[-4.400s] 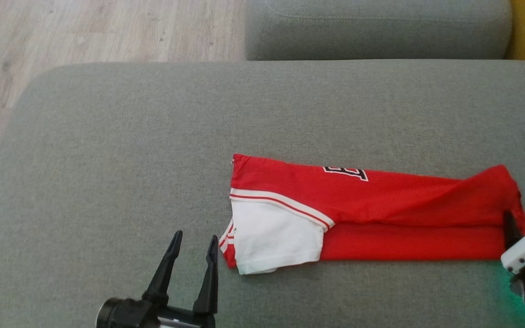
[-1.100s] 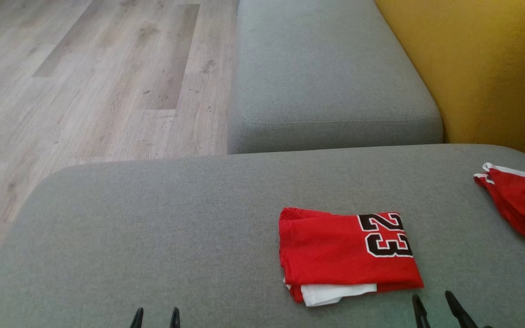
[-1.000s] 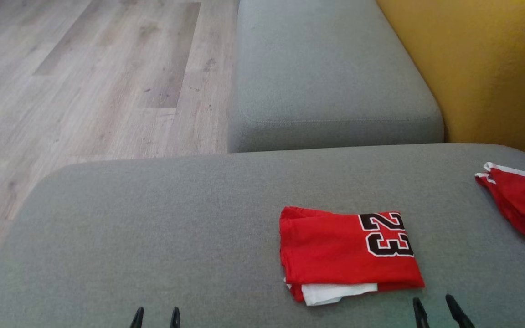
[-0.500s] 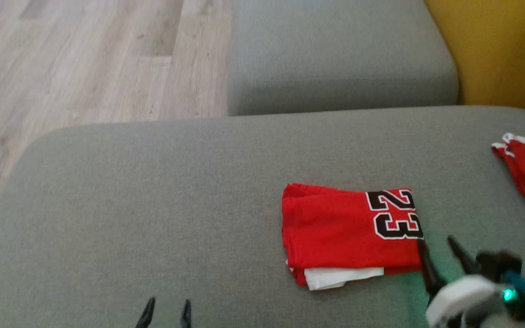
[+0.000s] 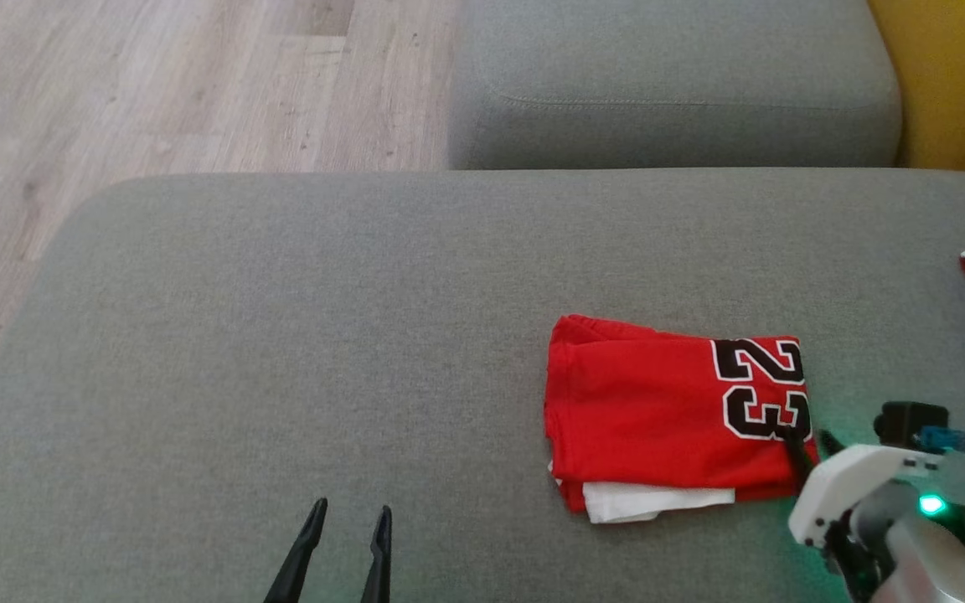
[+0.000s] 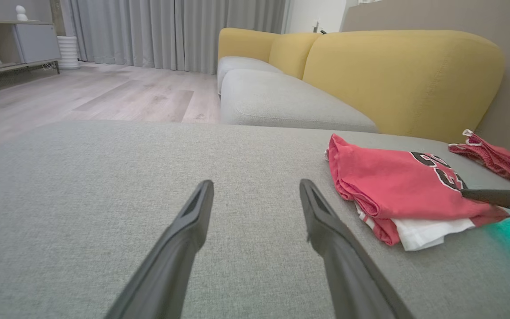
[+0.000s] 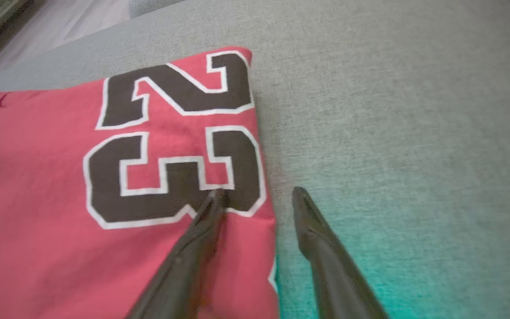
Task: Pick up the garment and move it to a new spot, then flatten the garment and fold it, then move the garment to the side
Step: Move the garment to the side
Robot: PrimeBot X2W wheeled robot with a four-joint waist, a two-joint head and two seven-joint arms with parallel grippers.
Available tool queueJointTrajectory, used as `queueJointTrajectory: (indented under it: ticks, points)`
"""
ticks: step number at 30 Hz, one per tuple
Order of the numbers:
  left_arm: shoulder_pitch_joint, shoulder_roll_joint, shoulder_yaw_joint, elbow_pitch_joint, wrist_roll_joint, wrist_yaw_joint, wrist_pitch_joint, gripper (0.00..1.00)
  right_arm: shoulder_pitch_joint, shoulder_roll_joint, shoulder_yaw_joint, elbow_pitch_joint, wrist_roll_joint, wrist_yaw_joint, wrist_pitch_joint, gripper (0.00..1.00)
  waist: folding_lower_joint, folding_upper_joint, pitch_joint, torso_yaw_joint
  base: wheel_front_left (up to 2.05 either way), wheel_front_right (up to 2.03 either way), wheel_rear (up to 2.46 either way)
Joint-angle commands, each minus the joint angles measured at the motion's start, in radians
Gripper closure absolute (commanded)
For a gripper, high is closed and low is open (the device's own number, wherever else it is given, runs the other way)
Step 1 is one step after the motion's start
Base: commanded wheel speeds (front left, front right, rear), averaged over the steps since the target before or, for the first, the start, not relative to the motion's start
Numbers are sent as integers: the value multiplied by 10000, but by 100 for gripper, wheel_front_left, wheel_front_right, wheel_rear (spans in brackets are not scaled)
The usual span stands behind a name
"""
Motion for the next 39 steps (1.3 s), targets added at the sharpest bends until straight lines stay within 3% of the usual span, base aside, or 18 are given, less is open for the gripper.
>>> queueJointTrajectory:
  ticks: [1,4,13,18,24,29,30,31,34,39]
  points:
    - [-496,-100,239,-378,-119,86,-95,0,-497,8,362,-105,236,67,6,100,-2,0,43,15,0,0,0]
    - [-505,-100,219,-547,-292,293,-95,0,-790,-173,749,-11,481,67,-192,100,-2,0,129,-132,0,0,0]
    - [-1012,-100,-193,-1015,-764,631,-95,0,-2648,-1749,1461,-575,729,67,-383,100,-2,0,1252,-1144,0,0,0]
    - [-1776,-101,-468,-1003,-893,679,-95,0,-3868,-3064,1444,-1191,1176,67,-6,100,-2,0,2114,-1551,0,0,0]
    - [-2513,-101,-661,-964,-988,684,-95,0,-4860,-4485,975,-1581,1052,67,556,100,-2,0,2815,-1804,0,0,0]
    - [-2908,-101,-707,-1095,-1341,610,-95,0,-5066,-5330,-63,-1355,914,67,1398,98,-2,0,3173,-1818,0,0,0]
    - [-2948,-101,-664,-1116,-1421,609,-95,0,-5068,-5409,-321,-1224,787,67,1580,11,-2,0,3193,-1810,0,0,0]
    - [-2974,-101,-610,-1103,-1457,639,-95,0,-5071,-5434,-572,-1106,634,67,1730,0,-2,0,3201,-1804,0,0,0]
    - [-3002,-101,-477,-1045,-1529,682,-95,0,-4946,-5189,-1082,-1007,143,67,1953,0,-2,0,3043,-1739,0,0,0]
    - [-2731,-101,-368,-708,-1760,697,-95,0,-4180,-4221,-1716,-1348,-723,67,776,0,-2,0,2161,-1530,0,0,0]
